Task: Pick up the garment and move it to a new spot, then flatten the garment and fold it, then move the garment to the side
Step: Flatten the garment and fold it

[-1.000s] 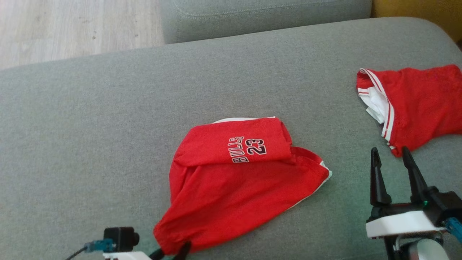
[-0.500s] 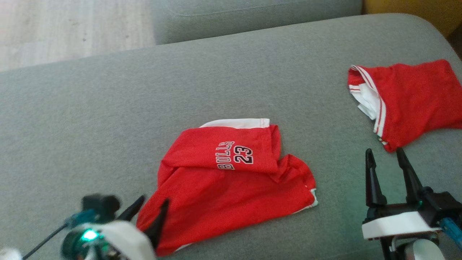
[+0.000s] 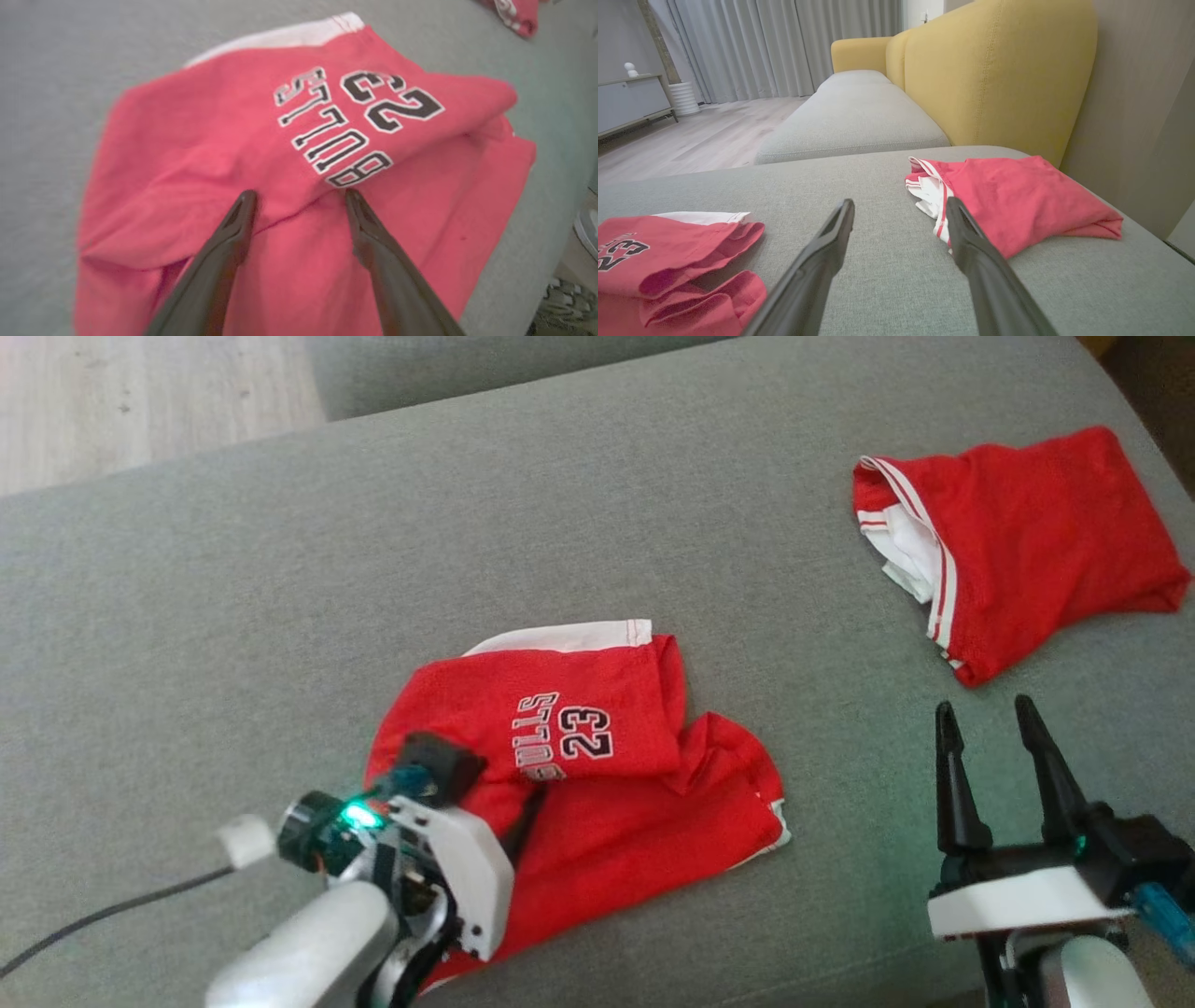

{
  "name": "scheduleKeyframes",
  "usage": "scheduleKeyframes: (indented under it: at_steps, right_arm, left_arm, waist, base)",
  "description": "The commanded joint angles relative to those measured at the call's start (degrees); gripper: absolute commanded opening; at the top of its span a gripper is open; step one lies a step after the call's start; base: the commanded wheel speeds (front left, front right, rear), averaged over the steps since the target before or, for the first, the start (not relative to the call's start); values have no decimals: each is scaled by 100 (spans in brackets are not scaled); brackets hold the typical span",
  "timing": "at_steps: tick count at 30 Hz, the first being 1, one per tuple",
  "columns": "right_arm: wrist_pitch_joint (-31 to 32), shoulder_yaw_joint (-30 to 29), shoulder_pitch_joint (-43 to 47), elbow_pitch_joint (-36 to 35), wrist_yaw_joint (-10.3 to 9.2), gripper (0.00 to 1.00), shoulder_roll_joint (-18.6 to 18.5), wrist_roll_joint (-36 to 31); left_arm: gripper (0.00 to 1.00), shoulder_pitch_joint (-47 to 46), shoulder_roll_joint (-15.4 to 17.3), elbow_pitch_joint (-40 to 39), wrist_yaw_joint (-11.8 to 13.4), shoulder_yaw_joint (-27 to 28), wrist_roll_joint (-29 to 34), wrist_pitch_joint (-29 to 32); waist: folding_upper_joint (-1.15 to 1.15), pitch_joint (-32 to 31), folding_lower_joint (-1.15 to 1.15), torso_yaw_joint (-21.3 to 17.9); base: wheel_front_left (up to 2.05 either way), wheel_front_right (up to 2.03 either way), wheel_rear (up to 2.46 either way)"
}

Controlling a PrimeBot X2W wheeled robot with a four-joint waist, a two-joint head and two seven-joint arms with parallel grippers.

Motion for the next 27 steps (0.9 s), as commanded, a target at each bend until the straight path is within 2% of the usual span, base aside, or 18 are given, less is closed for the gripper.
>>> scheduleKeyframes:
  at_steps: [1,3,4,5,6,16,26,27]
  right_arm:
    - [-62,145,-255,-170,42,100,-44,28]
    - [-62,144,-272,-165,42,100,-44,45]
    - [-62,145,-277,-164,42,100,-44,52]
    - [-62,147,-281,-162,42,100,-44,59]
    - [-62,150,-281,-159,42,100,-44,64]
    - [-62,200,-331,-157,42,100,-44,68]
    - [-62,364,-434,-113,42,100,-44,-29]
    - [-62,369,-436,-108,42,100,-44,-38]
  left_arm:
    - [100,-282,-18,96,-78,92,89,43]
    - [100,-417,-141,455,-164,-27,149,116]
    - [35,-480,-220,607,-165,-24,162,74]
    - [0,-539,-289,745,-177,-26,177,27]
    - [0,-593,-350,865,-230,-45,186,-14]
    - [0,-1186,-1026,1838,-114,605,-102,-934]
    - [1,-1992,-1244,3355,-202,1000,-154,-1629]
    - [27,-2050,-1254,3510,-208,1004,-119,-1745]
  waist:
    - [0,48,-1,-58]
    - [0,71,-1,-94]
    - [0,83,-1,-108]
    - [0,93,-1,-122]
    - [0,100,-1,-135]
    - [0,288,-1,-200]
    - [0,452,-1,-311]
    - [0,458,-1,-321]
  base:
    - [0,0,0]
    - [0,0,0]
    - [0,0,0]
    - [0,0,0]
    - [0,0,0]
    - [0,0,0]
    - [0,0,0]
    - [0,0,0]
